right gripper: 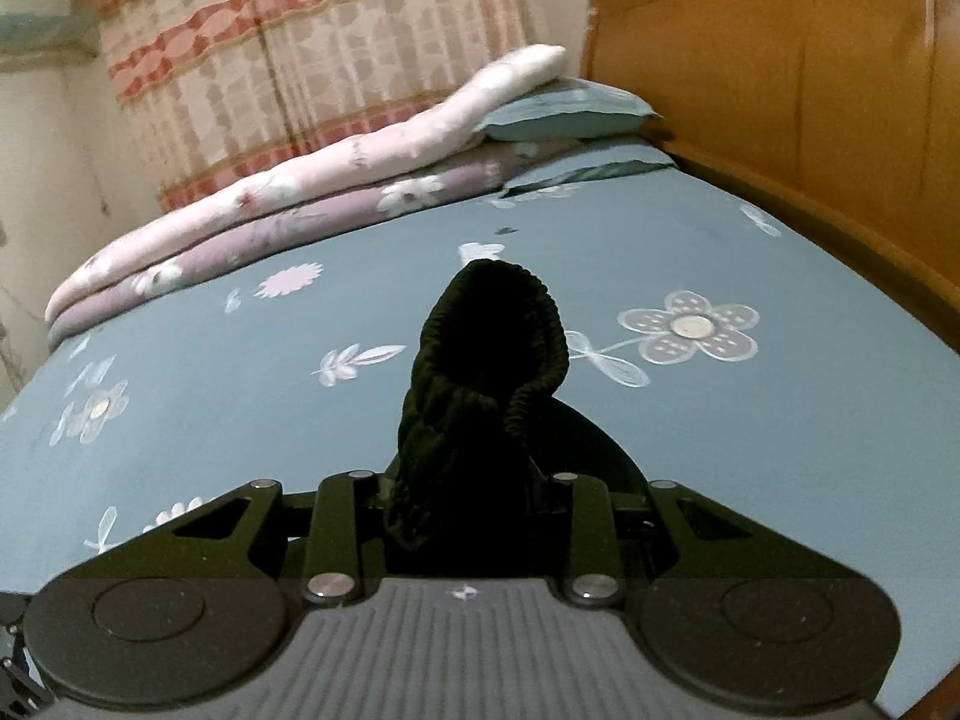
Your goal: Fold clothes
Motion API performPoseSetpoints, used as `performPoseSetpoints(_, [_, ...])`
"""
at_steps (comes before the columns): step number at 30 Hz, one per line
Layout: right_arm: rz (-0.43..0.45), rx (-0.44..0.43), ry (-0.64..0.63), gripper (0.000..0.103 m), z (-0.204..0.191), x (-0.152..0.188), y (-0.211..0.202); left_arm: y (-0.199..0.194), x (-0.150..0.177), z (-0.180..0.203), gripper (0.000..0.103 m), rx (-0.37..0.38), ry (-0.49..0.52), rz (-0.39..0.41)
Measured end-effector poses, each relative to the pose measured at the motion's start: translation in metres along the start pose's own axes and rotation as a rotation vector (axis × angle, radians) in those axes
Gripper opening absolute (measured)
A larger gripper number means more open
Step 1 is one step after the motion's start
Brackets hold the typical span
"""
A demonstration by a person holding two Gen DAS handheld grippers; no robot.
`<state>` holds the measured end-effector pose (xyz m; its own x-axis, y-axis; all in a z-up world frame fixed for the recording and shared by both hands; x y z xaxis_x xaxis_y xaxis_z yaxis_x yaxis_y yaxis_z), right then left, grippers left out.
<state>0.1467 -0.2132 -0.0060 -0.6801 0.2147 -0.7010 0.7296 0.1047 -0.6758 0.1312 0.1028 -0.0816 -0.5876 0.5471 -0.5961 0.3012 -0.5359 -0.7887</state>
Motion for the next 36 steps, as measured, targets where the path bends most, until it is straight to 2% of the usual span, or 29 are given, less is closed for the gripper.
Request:
performPoseSetpoints(10, [-0.024,0.021,-0.230,0.035,-0.091,0.004,0.001,-0.025,0.022,-0.024,0.071,-0.004,-0.052,0.064])
performPoseSetpoints(22, [-0.005,0.165,-0.568,0.035,-0.175,0.045,0.005,-0.049,0.042,-0.054,0.072,-0.059,-0.156,0.125])
performPoseSetpoints(24, [0.009,0.200,-0.645,0.035,-0.187,0.050,0.007,-0.052,0.045,-0.059,0.076,-0.069,-0.176,0.132])
performPoseSetpoints(36, [0.035,0.344,-1.025,0.035,-0.246,0.106,0.018,-0.051,0.055,-0.073,0.077,-0.092,-0.220,0.132])
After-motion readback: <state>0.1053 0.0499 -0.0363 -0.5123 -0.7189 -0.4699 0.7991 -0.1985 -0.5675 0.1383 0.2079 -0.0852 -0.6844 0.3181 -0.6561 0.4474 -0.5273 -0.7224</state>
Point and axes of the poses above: each gripper's, at about its wrist camera, not at the fingertips, and y roughly the way its jaws point, z to its right, x to its underside, the point moved 5 cm from there along y, roughly the way its jaws point, and after that the axes turned 10 degrees about -z, right-handed, at the moved point
